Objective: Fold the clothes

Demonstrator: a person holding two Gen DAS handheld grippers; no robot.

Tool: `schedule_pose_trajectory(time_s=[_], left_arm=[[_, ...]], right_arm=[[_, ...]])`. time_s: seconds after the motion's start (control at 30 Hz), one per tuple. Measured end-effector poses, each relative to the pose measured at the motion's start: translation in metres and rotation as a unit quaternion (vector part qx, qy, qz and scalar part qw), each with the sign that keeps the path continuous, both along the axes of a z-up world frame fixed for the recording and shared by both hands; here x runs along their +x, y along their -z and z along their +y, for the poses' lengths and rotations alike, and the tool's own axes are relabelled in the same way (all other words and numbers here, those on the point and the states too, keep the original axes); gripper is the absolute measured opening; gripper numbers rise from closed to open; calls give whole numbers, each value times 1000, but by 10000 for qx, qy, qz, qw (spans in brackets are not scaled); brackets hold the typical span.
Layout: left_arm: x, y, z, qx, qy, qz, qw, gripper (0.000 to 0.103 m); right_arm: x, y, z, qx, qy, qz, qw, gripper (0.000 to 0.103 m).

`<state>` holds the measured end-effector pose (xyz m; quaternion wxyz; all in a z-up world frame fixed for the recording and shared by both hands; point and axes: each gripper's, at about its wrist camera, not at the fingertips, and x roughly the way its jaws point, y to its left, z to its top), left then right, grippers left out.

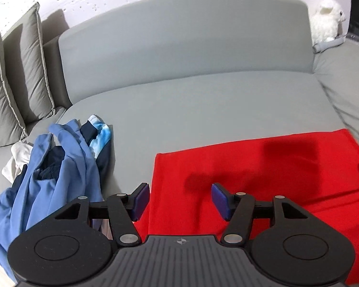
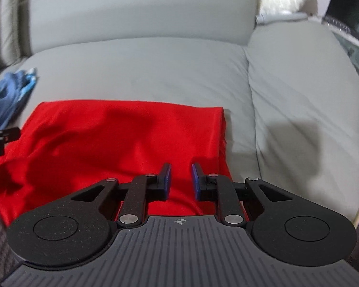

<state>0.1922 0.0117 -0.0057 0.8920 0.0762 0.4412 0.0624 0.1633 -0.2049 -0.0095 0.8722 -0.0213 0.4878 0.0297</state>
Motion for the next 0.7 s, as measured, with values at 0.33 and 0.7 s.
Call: schedule_pose_trajectory(time_s=[0.33, 0.7], left_arm=[[-26, 21, 5, -581, 843, 783, 9917, 43], [-107, 5, 13, -215, 1380, 1556, 9779, 41]], right_arm=[[7, 25, 6, -68, -217, 901, 9957, 26], [-78, -3, -1, -383, -766, 1136, 9898, 26]])
